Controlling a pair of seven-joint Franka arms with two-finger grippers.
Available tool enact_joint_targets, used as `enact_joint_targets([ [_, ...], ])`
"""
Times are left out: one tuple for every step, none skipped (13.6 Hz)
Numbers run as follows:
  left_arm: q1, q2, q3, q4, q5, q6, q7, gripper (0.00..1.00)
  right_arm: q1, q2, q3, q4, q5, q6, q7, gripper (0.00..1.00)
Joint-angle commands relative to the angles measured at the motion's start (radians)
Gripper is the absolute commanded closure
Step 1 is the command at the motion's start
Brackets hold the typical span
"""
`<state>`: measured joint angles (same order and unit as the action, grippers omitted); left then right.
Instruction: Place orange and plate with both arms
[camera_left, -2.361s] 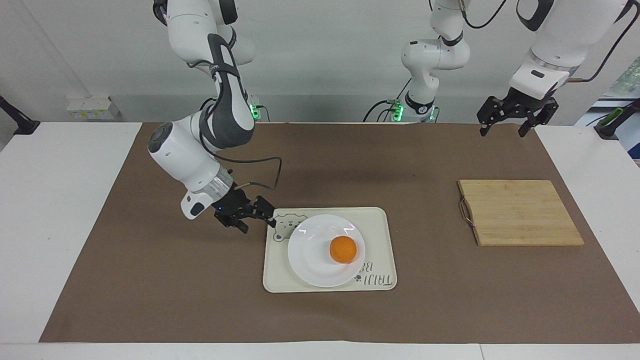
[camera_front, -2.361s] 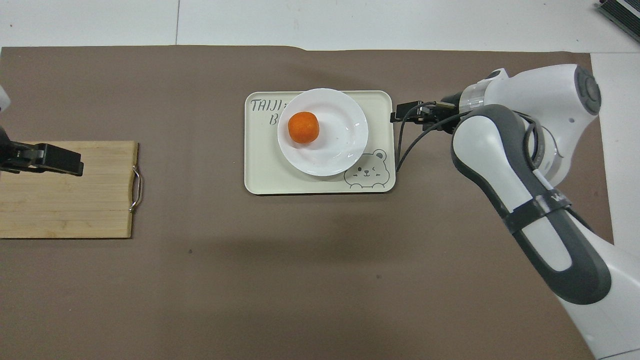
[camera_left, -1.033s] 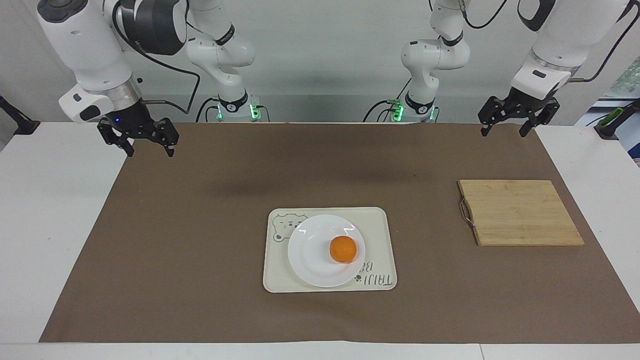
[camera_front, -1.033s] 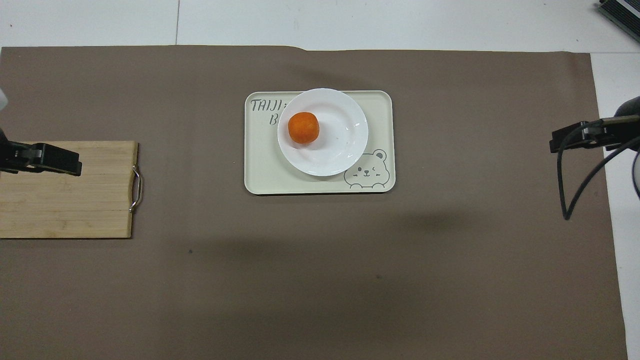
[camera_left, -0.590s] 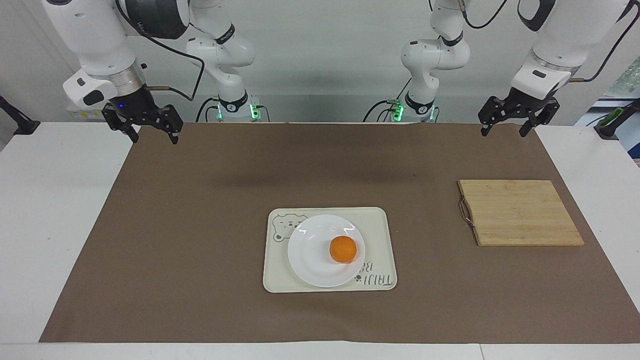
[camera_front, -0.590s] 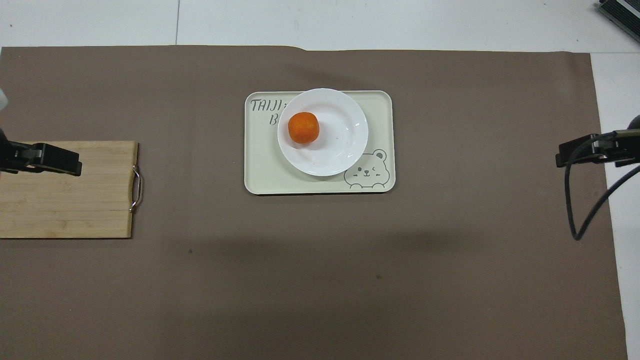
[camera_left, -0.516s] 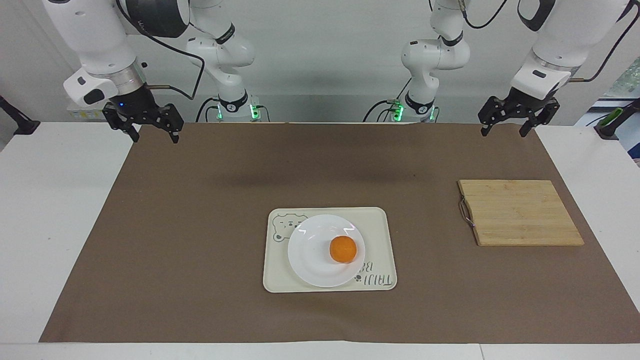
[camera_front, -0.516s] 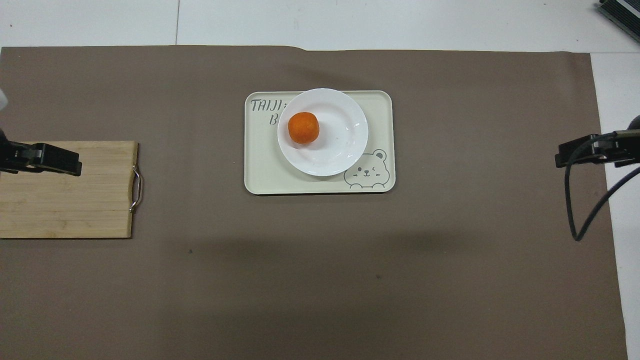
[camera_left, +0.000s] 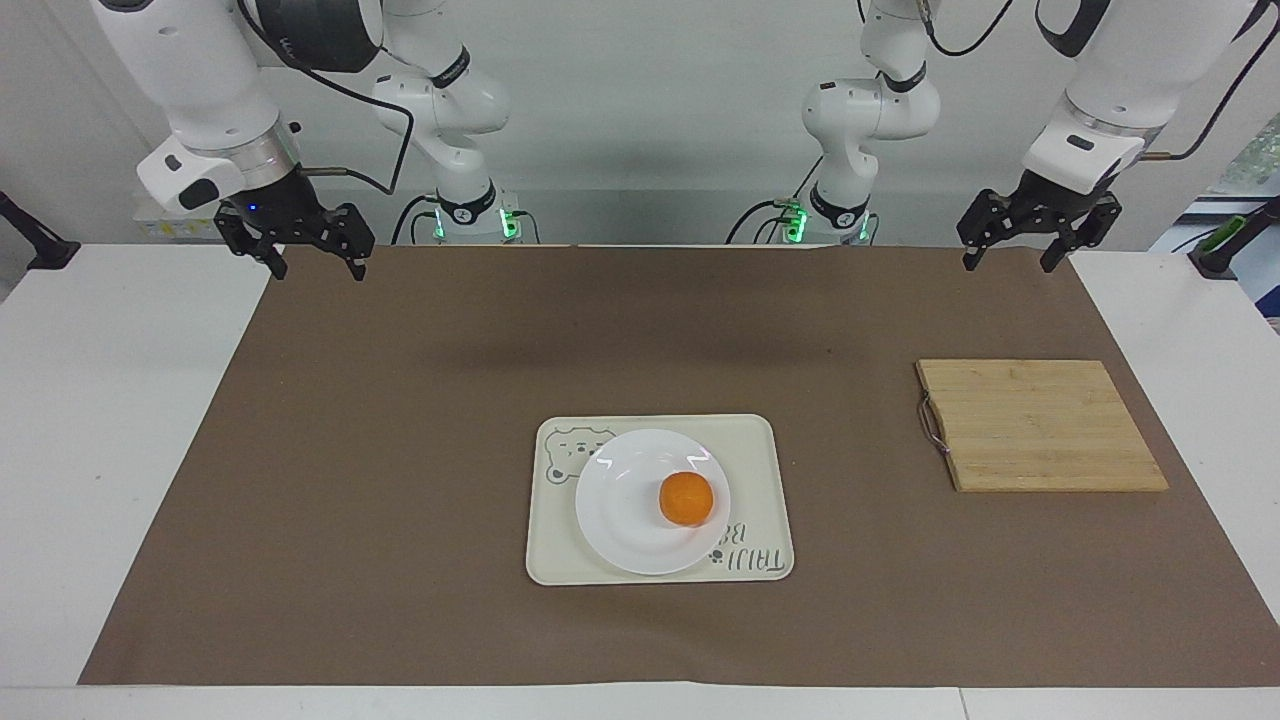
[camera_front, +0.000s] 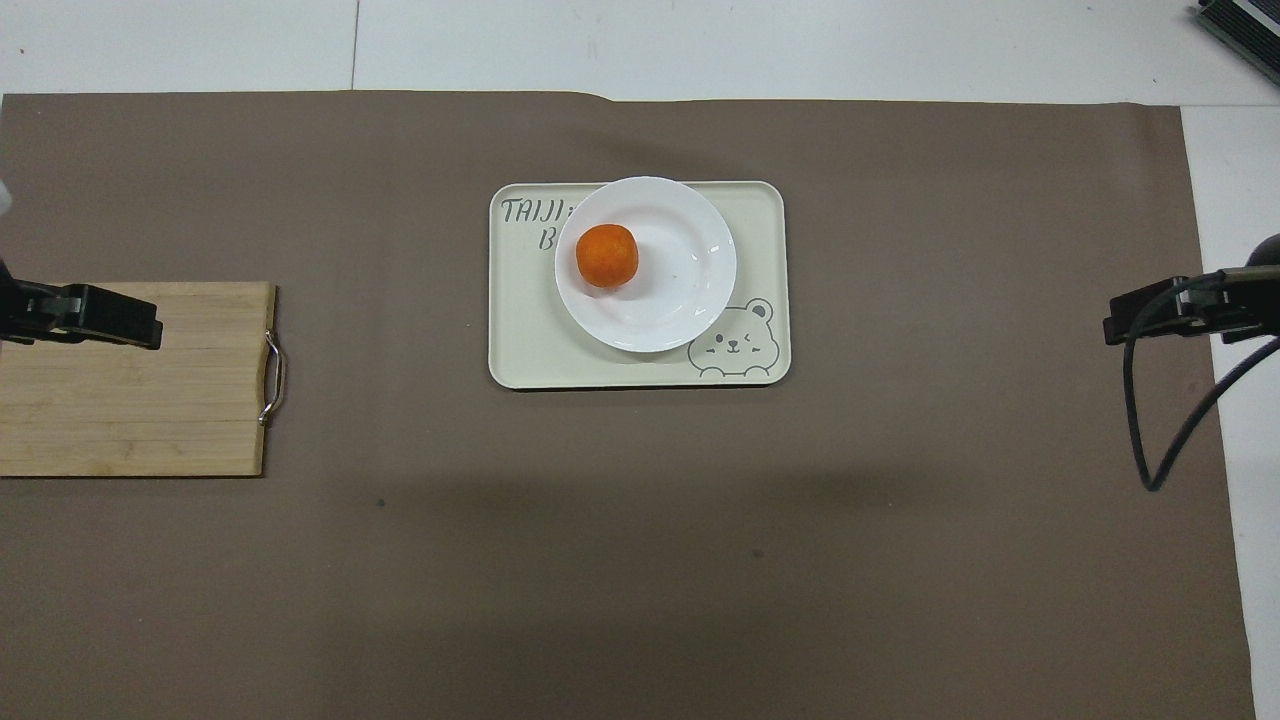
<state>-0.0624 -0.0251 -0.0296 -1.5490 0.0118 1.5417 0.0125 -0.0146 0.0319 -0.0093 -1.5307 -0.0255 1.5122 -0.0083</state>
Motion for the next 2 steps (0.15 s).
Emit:
enact_joint_targets([
  [0.004,-0.003,-0.001,0.006,-0.004,-0.002,0.006,0.00,-0.001,-0.021,0.002,-0.016,0.015,-0.009,0.025,0.00],
  [0.004,-0.004,-0.001,0.004,-0.004,-0.002,0.000,0.00,-0.001,-0.021,0.002,-0.016,0.015,-0.009,0.027,0.00],
])
